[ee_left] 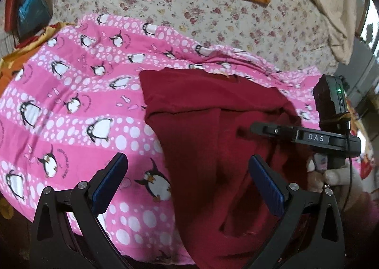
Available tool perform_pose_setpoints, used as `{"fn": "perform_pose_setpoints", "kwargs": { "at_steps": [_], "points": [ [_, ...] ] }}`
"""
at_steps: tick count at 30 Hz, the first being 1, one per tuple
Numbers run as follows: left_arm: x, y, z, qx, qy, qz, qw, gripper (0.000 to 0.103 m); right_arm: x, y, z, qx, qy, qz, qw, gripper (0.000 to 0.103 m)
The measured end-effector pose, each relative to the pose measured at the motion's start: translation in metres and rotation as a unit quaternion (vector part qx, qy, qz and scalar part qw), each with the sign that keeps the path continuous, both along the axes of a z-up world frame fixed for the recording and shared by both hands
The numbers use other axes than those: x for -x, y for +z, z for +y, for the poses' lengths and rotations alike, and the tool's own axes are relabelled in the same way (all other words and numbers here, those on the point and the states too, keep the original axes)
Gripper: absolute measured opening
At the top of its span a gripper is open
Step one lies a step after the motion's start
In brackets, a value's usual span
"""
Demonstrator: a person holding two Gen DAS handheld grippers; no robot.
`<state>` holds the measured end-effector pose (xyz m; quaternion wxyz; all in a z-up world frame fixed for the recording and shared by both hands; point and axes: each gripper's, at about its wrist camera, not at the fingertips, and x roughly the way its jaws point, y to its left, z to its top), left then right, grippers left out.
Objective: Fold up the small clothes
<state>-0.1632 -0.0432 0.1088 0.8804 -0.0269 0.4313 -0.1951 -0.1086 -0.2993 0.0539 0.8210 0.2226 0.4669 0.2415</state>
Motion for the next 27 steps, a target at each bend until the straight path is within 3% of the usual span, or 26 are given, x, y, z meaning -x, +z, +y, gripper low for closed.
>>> {"fn": "perform_pose_setpoints", "kwargs": {
  "at_steps": [5,9,12,15,18,22,27],
  "points": [
    [0.022,-0.006,-0.013,0.014,-0.065,0.019,0.9976,0.102,0.026,0.027,-0.014,0.039,-0.005,-0.052,0.998,0.050],
    [0.048,-0.016,-0.036,-0.011,-0.133,0.024,0.9908,0.102,0.035,0.019,-0.033,0.048,-0.019,-0.028,0.998,0.050],
    [0.070,-0.023,-0.052,-0.056,-0.181,0.000,0.9818,0.102,0.044,0.018,-0.047,0.033,-0.038,-0.031,0.998,0.050],
    [0.092,-0.035,-0.068,-0.123,-0.243,-0.028,0.9617,0.102,0.059,0.022,-0.060,0.025,-0.048,-0.037,0.998,0.051],
    [0.108,-0.045,-0.078,-0.157,-0.286,-0.048,0.9441,0.102,0.075,0.019,-0.063,0.028,-0.022,-0.023,0.999,0.051],
    [0.114,-0.056,-0.086,-0.167,-0.315,-0.061,0.9321,0.102,0.102,0.013,-0.056,0.017,0.029,0.005,0.999,0.051],
    [0.117,-0.076,-0.099,-0.224,-0.339,-0.081,0.9103,0.102,0.115,-0.004,-0.051,0.022,0.039,0.034,0.998,0.051]
  ]
}}
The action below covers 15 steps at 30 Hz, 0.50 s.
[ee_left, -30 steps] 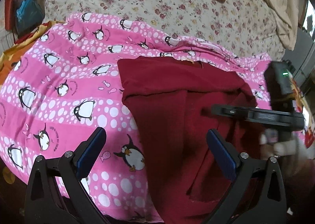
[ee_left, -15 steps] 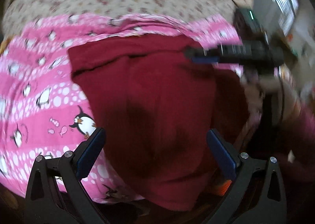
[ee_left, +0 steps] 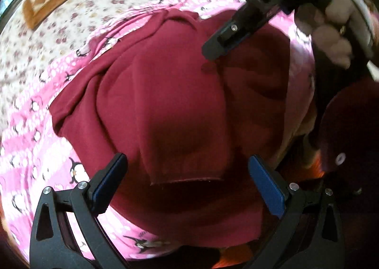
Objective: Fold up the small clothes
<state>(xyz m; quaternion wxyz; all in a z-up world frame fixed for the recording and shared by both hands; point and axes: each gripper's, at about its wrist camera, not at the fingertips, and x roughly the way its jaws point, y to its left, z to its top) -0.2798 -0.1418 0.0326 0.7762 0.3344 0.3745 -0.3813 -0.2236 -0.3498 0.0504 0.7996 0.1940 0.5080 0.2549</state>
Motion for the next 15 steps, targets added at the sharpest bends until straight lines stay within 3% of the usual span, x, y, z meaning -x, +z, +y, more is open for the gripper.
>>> {"fn": "perform_pose_setpoints", "kwargs": {
  "at_steps": [4,7,9,11,12,14,15],
  "points": [
    [-0.014,-0.012,-0.005,-0.027,0.006,-0.018,0.9994,0.102,0.001,-0.008,0.003,-0.018,-0.001,0.012,1.000,0.051],
    [-0.022,-0.014,-0.009,-0.023,0.007,-0.007,0.9997,0.101,-0.006,-0.012,0.005,-0.026,-0.010,0.021,0.999,0.051],
    [-0.025,-0.012,-0.011,-0.015,0.005,0.000,0.9999,0.087,-0.007,-0.009,0.006,-0.029,-0.011,0.015,0.999,0.051],
    [-0.027,-0.009,-0.011,-0.004,0.010,0.024,0.9996,0.062,-0.006,-0.003,0.006,-0.026,-0.014,0.004,1.000,0.051],
    [-0.031,-0.004,-0.008,0.011,0.018,0.040,0.9990,0.057,-0.005,0.001,0.006,-0.022,-0.018,-0.003,1.000,0.051],
    [-0.039,0.005,-0.004,0.038,0.034,0.066,0.9965,0.028,-0.003,0.007,0.001,-0.014,-0.028,-0.016,0.999,0.051],
    [-0.046,0.011,0.001,0.056,0.047,0.079,0.9942,0.024,0.000,0.010,-0.002,-0.005,-0.033,-0.025,0.999,0.051]
  ]
}}
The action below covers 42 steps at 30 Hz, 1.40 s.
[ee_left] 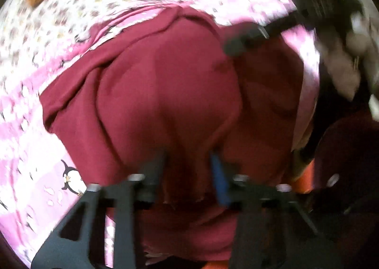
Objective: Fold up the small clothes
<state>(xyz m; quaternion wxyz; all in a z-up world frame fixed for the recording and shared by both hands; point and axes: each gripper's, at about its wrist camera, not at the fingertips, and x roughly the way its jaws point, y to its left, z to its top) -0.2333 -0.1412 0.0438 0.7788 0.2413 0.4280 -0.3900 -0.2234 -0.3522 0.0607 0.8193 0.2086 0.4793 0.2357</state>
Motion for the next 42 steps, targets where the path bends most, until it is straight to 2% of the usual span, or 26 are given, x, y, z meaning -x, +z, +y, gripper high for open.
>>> {"fn": "perform_pose_setpoints", "kwargs": {
  "at_steps": [3,6,9,12,13,14,15,16,17,21,23,26,30,31,33,38,39,41,42],
  "points": [
    [-0.024,0.021,0.014,0.054,0.048,0.028,0.9970,0.013,0.003,0.003,-0.008,0.025,-0.012,-0.016,0.999,0.051],
    [-0.049,0.050,0.026,0.104,0.090,0.032,0.9900,0.011,0.002,-0.005,-0.016,0.041,-0.021,-0.009,0.999,0.051],
    [-0.058,0.066,0.027,0.109,0.095,0.011,0.9894,0.011,0.001,-0.021,-0.019,0.033,-0.024,0.009,0.999,0.051],
    [-0.045,0.068,0.023,0.100,0.064,0.003,0.9930,0.012,0.002,-0.025,-0.024,0.007,-0.035,0.012,0.999,0.051],
    [-0.037,0.064,0.020,0.092,0.046,0.006,0.9947,0.021,0.003,-0.025,-0.025,-0.002,-0.036,0.013,0.999,0.051],
    [-0.030,0.058,0.017,0.079,0.028,0.009,0.9965,0.042,0.004,-0.025,-0.026,-0.007,-0.036,0.013,0.999,0.051],
    [-0.020,0.050,0.014,0.061,0.010,0.007,0.9980,0.056,0.005,-0.025,-0.026,-0.010,-0.035,0.014,0.999,0.051],
    [-0.009,0.042,0.012,0.043,-0.007,-0.004,0.9991,0.075,0.005,-0.025,-0.026,-0.008,-0.034,0.015,0.999,0.051],
    [-0.001,0.035,0.011,0.032,-0.023,-0.013,0.9991,0.077,0.005,-0.025,-0.025,-0.006,-0.033,0.014,0.999,0.051],
    [0.030,0.009,0.007,-0.019,-0.084,-0.030,0.9958,0.077,0.004,-0.023,-0.019,-0.002,-0.026,0.016,1.000,0.051],
    [0.042,-0.003,0.004,-0.052,-0.108,-0.053,0.9914,0.077,0.003,-0.023,-0.016,-0.001,-0.025,0.017,1.000,0.051],
    [0.057,-0.018,0.003,-0.088,-0.135,-0.093,0.9826,0.077,0.002,-0.024,-0.016,-0.004,-0.028,0.019,0.999,0.051],
    [0.073,-0.033,0.002,-0.114,-0.171,-0.134,0.9694,0.077,0.002,-0.025,-0.019,-0.011,-0.031,0.021,0.999,0.051],
    [0.075,-0.038,0.000,-0.127,-0.174,-0.154,0.9642,0.077,0.001,-0.026,-0.019,-0.014,-0.032,0.022,0.999,0.051],
    [0.073,-0.045,-0.004,-0.143,-0.170,-0.176,0.9589,0.077,0.001,-0.026,-0.020,-0.017,-0.033,0.023,0.999,0.051],
    [0.056,-0.045,-0.013,-0.129,-0.155,-0.188,0.9613,0.076,0.001,-0.027,-0.021,-0.026,-0.041,0.023,0.999,0.051],
    [0.051,-0.043,-0.015,-0.121,-0.152,-0.182,0.9639,0.073,0.002,-0.027,-0.021,-0.026,-0.040,0.022,0.999,0.051],
    [0.040,-0.033,-0.017,-0.096,-0.136,-0.164,0.9723,0.033,0.002,-0.029,-0.023,-0.029,-0.039,0.021,0.999,0.051],
    [0.031,-0.027,-0.017,-0.084,-0.121,-0.144,0.9785,0.024,0.003,-0.030,-0.024,-0.033,-0.039,0.021,0.998,0.051]
  ]
}}
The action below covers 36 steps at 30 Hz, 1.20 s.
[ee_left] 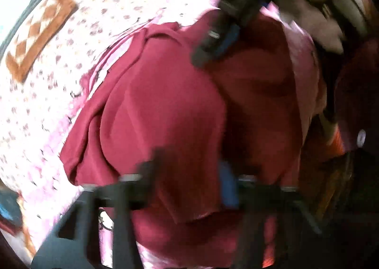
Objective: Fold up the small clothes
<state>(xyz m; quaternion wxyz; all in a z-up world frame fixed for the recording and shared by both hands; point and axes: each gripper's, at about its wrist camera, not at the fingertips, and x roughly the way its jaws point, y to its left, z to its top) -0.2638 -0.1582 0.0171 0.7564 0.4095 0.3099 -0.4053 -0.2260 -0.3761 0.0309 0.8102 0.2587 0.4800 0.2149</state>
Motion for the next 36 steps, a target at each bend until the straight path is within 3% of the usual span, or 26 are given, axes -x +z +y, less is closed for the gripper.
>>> {"fn": "perform_pose_setpoints", "kwargs": {
  "at_steps": [1,4,8,16,20,24,28,31,33,36],
  "points": [
    [-0.004,0.004,-0.001,0.010,0.012,0.010,0.9998,0.016,0.000,-0.001,-0.002,-0.006,-0.001,0.000,1.000,0.051],
    [-0.022,0.022,0.001,0.052,0.047,0.039,0.9968,0.010,0.002,-0.001,-0.006,-0.015,-0.006,0.000,1.000,0.051],
    [-0.044,0.051,0.011,0.110,0.087,0.084,0.9865,0.007,0.005,0.002,-0.010,-0.019,-0.016,-0.004,1.000,0.051],
    [-0.077,0.125,0.017,0.203,0.117,0.092,0.9678,0.006,0.005,0.029,-0.025,-0.017,-0.061,-0.057,0.996,0.051],
    [-0.072,0.129,0.013,0.194,0.102,0.082,0.9722,0.006,0.002,0.031,-0.034,-0.026,-0.070,-0.047,0.996,0.051],
    [-0.056,0.107,0.013,0.149,0.081,0.088,0.9816,0.012,0.007,0.034,-0.018,-0.020,-0.029,-0.048,0.998,0.051],
    [-0.052,0.081,0.023,0.135,0.098,0.124,0.9781,0.052,0.002,0.016,0.009,-0.033,0.018,-0.010,0.999,0.051],
    [-0.052,0.076,0.033,0.139,0.112,0.133,0.9749,0.054,-0.007,0.001,0.024,-0.047,0.030,0.003,0.998,0.051],
    [-0.053,0.076,0.041,0.143,0.117,0.138,0.9730,0.054,-0.014,-0.003,0.032,-0.046,0.034,-0.008,0.998,0.032],
    [-0.054,0.079,0.053,0.147,0.124,0.133,0.9723,0.054,-0.026,0.010,0.043,-0.036,0.048,-0.043,0.997,0.021]
  ]
}}
